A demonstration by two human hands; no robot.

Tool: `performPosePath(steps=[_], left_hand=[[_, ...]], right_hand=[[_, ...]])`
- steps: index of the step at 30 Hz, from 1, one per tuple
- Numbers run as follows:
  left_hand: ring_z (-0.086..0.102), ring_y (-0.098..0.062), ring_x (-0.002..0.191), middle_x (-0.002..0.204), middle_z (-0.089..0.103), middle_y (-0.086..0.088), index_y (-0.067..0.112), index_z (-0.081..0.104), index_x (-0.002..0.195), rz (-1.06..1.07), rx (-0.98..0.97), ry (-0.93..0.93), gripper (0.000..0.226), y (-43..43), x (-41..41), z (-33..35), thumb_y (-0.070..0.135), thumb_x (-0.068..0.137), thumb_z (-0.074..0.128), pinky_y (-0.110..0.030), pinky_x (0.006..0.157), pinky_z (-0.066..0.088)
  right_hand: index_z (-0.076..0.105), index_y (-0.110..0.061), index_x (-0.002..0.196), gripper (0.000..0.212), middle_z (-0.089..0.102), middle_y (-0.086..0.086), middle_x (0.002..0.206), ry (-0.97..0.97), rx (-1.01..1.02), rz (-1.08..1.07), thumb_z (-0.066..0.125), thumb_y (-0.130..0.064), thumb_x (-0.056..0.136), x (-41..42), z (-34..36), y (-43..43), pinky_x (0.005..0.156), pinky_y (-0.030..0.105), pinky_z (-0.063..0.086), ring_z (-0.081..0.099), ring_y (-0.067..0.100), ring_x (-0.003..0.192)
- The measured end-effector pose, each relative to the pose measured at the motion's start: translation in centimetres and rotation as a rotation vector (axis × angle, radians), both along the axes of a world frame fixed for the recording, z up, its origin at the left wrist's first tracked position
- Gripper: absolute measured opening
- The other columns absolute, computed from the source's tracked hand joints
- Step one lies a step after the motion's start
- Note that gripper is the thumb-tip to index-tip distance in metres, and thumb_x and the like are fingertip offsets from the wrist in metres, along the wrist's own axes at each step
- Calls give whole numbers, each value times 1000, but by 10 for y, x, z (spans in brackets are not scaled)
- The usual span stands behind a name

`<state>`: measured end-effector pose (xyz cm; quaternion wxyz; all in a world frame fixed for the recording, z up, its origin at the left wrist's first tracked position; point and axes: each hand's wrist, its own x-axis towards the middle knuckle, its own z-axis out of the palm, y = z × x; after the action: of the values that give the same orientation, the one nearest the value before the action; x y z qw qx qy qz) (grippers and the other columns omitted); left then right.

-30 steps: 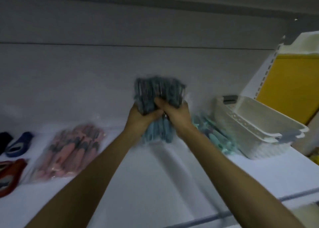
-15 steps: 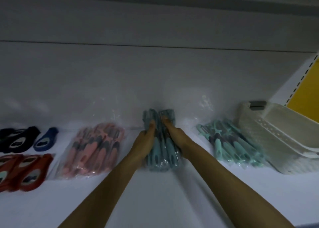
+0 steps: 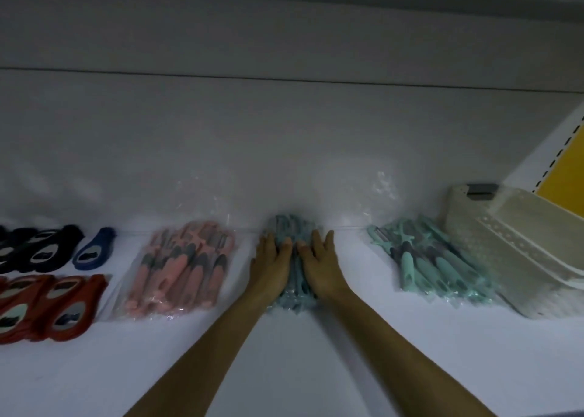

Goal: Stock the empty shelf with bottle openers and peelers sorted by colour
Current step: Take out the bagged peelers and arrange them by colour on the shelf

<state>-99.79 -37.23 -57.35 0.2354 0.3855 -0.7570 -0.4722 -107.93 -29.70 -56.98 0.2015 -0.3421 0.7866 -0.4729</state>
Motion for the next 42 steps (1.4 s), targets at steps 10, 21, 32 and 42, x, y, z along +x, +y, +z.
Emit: performPosePath(steps=[10,21,32,42], left_hand=[[21,-35,140,153,23,-20,0,21,146,50,-361,-313,61,-8,-1,38,35,99,37,-45,114,20],[58,-30,108,119,62,-8,16,47,123,-298,-324,-180,37,98,-101,31,36,93,51,-34,90,47],[63,-32,95,111,61,-12,12,39,125,-282,-214,-319,61,116,-137,19,36,77,70,-33,78,53],[63,-30,87,106,62,-12,15,64,96,-234,-264,-311,34,103,-129,21,46,81,64,-32,71,50]], right_hand=[[68,-5,110,26,65,10,117,390,12,48,58,-22,93,-40,40,47,87,16,35,58,25,110],[56,-6,127,42,55,24,127,543,417,-326,55,-22,89,-135,49,144,96,36,43,55,39,113],[66,-2,99,24,67,18,103,460,456,-255,50,-18,92,-147,47,154,71,28,42,62,35,94],[65,-7,104,28,66,19,101,479,351,-342,54,-27,89,-148,48,149,78,36,50,62,36,94]])
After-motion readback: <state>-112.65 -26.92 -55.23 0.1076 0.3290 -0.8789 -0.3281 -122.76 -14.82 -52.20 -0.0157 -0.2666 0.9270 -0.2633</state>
